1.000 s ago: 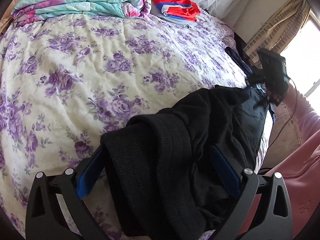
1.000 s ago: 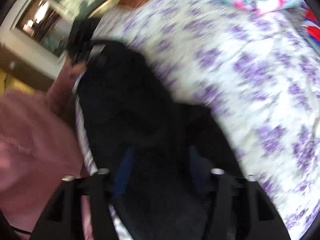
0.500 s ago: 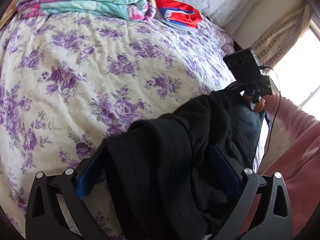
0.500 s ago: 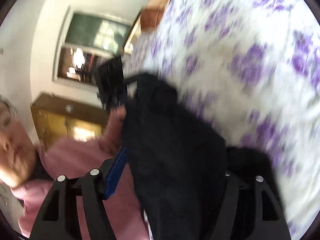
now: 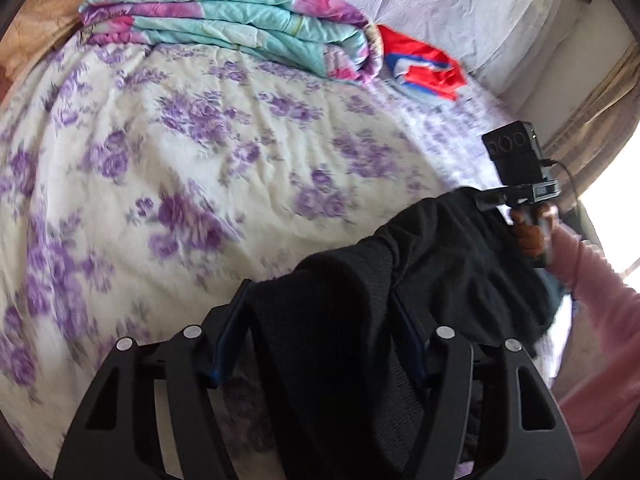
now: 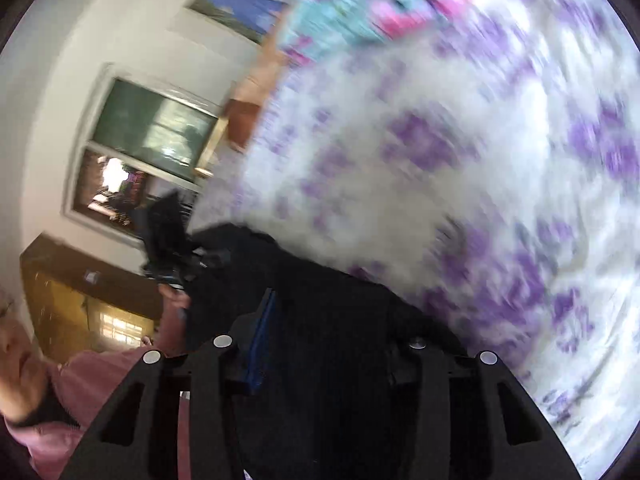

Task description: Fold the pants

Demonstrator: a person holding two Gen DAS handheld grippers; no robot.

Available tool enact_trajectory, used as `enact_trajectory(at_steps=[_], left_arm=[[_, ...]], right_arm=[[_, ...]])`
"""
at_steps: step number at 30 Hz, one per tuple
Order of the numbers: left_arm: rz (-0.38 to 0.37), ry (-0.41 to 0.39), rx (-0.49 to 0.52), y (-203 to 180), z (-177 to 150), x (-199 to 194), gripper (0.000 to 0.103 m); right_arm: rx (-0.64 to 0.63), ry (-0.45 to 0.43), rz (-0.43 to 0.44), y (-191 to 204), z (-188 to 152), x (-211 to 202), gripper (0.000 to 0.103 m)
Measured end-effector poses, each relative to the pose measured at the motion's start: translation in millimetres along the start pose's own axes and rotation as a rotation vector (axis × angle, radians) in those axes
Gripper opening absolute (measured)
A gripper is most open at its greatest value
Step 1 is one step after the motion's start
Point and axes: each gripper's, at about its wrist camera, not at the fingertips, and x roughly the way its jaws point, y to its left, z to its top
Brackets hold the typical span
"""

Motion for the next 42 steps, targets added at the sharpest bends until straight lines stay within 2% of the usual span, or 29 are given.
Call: enact_trajectory(at_steps=[2, 3, 4, 5, 6, 7, 9, 10, 12, 15, 18, 19, 20, 21, 22, 23, 24, 25, 27, 30, 31, 32, 34, 35, 37, 42], left_arm=[[0.023, -0.005, 0.017, -5, 0, -6, 0.064], [0.028, -0.016, 0.024, -6, 1, -12, 0.065], [0.03, -0.028, 0.029, -4, 1, -18, 0.07], [0.043, -0.051, 0.033, -3, 2, -28, 0.078], [0.071, -0.073, 0.029, -3, 2, -35, 0.082], [0.103, -0.097, 0.015, 0, 3, -46, 0.088], [0.076, -0.11, -0.022, 7, 3, -59, 0.09], [0.039, -0.112, -0.06, 12, 2, -66, 0.09], [0.013, -0.107, -0.101, 16, 0, -70, 0.091], [0.031, -0.055, -0.153, 20, -5, -66, 0.091], [0.005, 0.011, -0.199, 23, -15, -61, 0.091], [-0.009, 0.03, -0.207, 22, -17, -60, 0.091], [-0.031, 0.048, -0.22, 22, -21, -59, 0.091], [-0.044, 0.056, -0.225, 22, -23, -59, 0.092], [-0.068, 0.066, -0.228, 21, -26, -57, 0.093], [-0.105, 0.09, -0.232, 20, -30, -52, 0.095], [-0.142, 0.125, -0.239, 18, -33, -45, 0.095], [-0.197, 0.175, -0.249, 17, -37, -33, 0.095], [-0.25, 0.217, -0.251, 13, -41, -18, 0.095], [-0.271, 0.193, -0.202, 3, -36, -11, 0.097], [-0.286, 0.185, -0.2, 2, -34, -9, 0.095], [-0.277, 0.163, -0.202, 1, -31, -6, 0.078], [-0.209, 0.155, -0.186, 4, -28, -4, 0.04], [-0.234, 0.147, -0.213, 11, -26, -7, 0.025], [-0.272, 0.13, -0.249, 19, -22, -15, 0.022], [-0.159, -0.021, -0.157, 23, 12, -68, 0.021]], right_arm=[[-0.007, -0.004, -0.072, 10, -9, -8, 0.047], [-0.032, 0.0, -0.132, 18, -13, -15, 0.056], [-0.077, -0.006, -0.238, 32, -20, -23, 0.063], [-0.118, -0.016, -0.328, 47, -25, -29, 0.065], [-0.168, -0.033, -0.41, 64, -32, -33, 0.065], [-0.232, -0.054, -0.464, 85, -47, -43, 0.065], [-0.347, -0.096, -0.488, 123, -67, -43, 0.065], [-0.435, -0.128, -0.464, 150, -81, -37, 0.071], [-0.564, -0.131, -0.445, 185, -99, -14, 0.073], [-0.771, -0.059, -0.478, 225, -129, 53, 0.073], [-0.926, 0.008, -0.671, 234, -148, 123, 0.073], [-0.992, 0.019, -0.787, 230, -156, 147, 0.073], [-1.03, 0.02, -0.856, 230, -159, 161, 0.073], [-1.07, 0.025, -0.924, 226, -164, 173, 0.071], [-1.116, 0.016, -0.974, 224, -168, 186, 0.062], [-1.13, 0.006, -0.984, 224, -170, 190, 0.052], [-1.117, 0.002, -0.996, 223, -170, 192, 0.027], [-1.084, -0.027, -1.051, 224, -167, 195, 0.019], [-1.05, -0.083, -1.049, 226, -165, 191, 0.016], [-1.008, -0.135, -1.055, 225, -168, 182, 0.016], [-1.004, -0.149, -1.062, 223, -169, 181, 0.017], [-0.998, -0.163, -1.068, 224, -169, 181, 0.016], [-0.963, -0.195, -1.063, 224, -166, 177, 0.016], [-0.942, -0.211, -1.055, 225, -159, 180, 0.016], [-0.933, -0.238, -1.044, 235, -144, 182, 0.015], [-0.98, -0.315, -1.032, 259, -96, 200, 0.015]])
